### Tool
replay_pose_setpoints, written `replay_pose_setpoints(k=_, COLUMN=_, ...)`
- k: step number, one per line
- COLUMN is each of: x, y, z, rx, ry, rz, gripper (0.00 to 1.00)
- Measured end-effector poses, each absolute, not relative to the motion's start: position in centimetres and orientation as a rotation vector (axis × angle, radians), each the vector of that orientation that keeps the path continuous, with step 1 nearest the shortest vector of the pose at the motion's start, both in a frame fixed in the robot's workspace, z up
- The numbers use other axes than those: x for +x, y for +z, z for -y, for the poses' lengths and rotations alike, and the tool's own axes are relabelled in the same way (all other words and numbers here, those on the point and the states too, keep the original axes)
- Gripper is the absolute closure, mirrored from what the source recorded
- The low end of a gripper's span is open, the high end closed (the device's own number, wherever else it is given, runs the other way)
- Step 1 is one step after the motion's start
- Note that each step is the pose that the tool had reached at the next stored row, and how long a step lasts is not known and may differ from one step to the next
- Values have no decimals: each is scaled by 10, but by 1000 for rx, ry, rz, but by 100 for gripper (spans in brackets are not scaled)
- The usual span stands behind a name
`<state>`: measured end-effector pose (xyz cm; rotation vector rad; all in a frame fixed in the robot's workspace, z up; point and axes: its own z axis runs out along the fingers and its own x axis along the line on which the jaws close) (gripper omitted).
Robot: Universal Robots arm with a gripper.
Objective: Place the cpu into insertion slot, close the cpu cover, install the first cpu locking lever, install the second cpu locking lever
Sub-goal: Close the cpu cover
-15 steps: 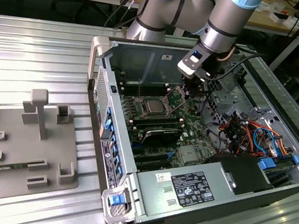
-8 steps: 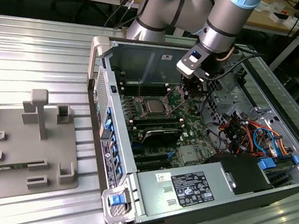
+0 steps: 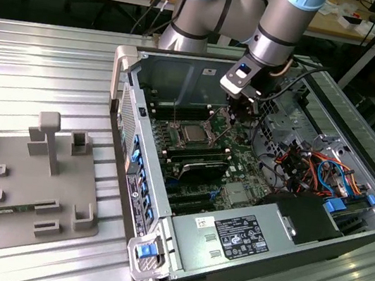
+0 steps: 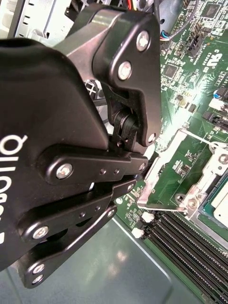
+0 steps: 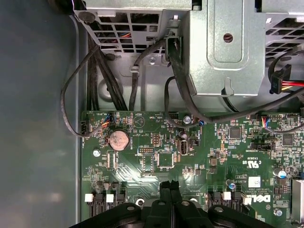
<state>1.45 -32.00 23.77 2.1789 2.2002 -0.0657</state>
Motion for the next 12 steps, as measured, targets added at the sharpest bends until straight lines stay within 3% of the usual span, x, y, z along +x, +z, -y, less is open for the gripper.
replay_pose_setpoints(k=12, x=9, y=238, z=320, rx=2179, ry=-66, rz=-2200, gripper=89)
